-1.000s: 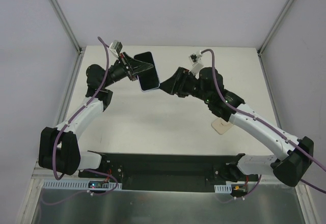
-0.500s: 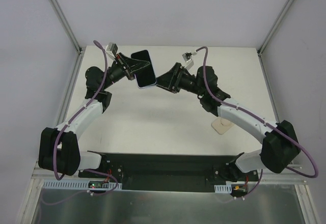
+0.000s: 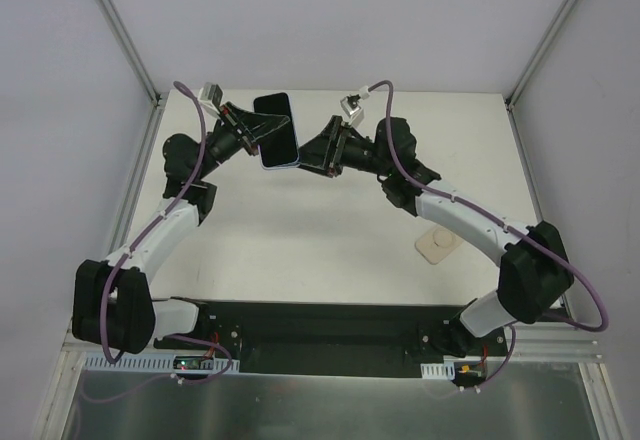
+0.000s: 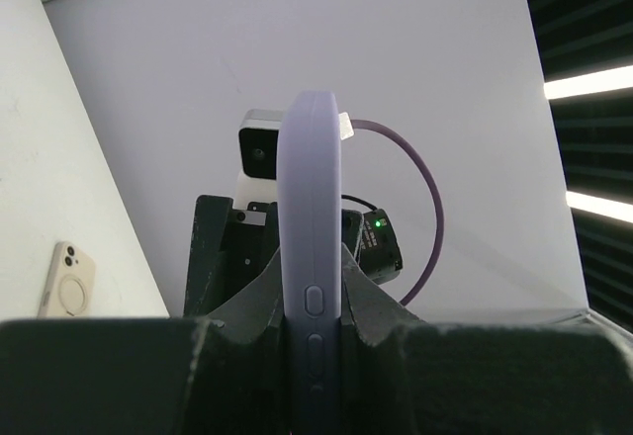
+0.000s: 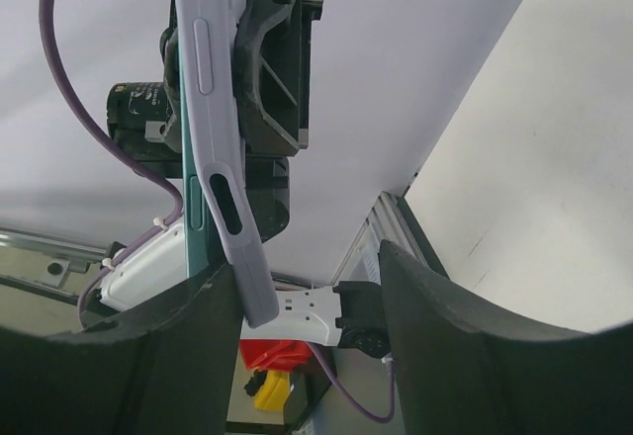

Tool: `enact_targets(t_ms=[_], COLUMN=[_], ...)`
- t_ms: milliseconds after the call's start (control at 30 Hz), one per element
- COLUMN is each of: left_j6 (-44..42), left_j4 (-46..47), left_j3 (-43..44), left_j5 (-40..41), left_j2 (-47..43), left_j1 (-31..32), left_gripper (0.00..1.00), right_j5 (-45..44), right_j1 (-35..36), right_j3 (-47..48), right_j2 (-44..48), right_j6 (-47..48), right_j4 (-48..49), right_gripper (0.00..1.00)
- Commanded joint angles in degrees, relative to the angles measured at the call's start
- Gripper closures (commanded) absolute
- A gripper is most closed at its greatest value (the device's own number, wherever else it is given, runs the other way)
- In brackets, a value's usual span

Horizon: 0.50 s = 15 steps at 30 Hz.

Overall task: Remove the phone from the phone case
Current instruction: Remove the phone case from the phone.

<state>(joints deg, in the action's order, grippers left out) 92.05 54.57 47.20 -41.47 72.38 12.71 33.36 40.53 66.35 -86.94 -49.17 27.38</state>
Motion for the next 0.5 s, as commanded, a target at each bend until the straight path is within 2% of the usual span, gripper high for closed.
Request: enact_targets(t_ms=[0, 167, 200, 300, 367, 467], left_j6=[-3.5, -13.0, -16.2, -21.5, -22.5, -22.6], left_j4=[-0.8, -11.7, -15.9, -21.2, -23.9, -23.9], left_j3=[-1.0, -1.4, -1.3, -0.8, -1.0, -2.5], left_j5=[-7.3, -3.2, -1.4, 1.3, 1.7, 1.7], left_j2=[-4.7, -9.9, -11.6, -14.5, -15.2, -15.3], left_j1=[5.7, 5.7, 5.7, 5.8, 5.8, 5.9], left_gripper=[1.00, 1.00, 1.00, 1.00, 1.00, 1.00], right_j5=[-3.0, -3.4, -3.6, -4.2, -4.3, -4.2], right_j1=[0.2, -1.9, -1.9, -1.6, -1.5, -1.2], right_j3=[2.7, -2.1, -2.4, -3.2, -3.1, -2.5], right_j2=[-2.3, -2.1, -2.3, -3.6, -4.8, -5.8], right_j6=[-5.6, -15.1, -17.9, -22.4, -25.8, -27.9], right_j4=[8.1, 20.4, 21.8, 28.9, 33.6, 37.0], right_gripper=[0.43, 0.44, 0.45, 0.49, 0.55, 0.74])
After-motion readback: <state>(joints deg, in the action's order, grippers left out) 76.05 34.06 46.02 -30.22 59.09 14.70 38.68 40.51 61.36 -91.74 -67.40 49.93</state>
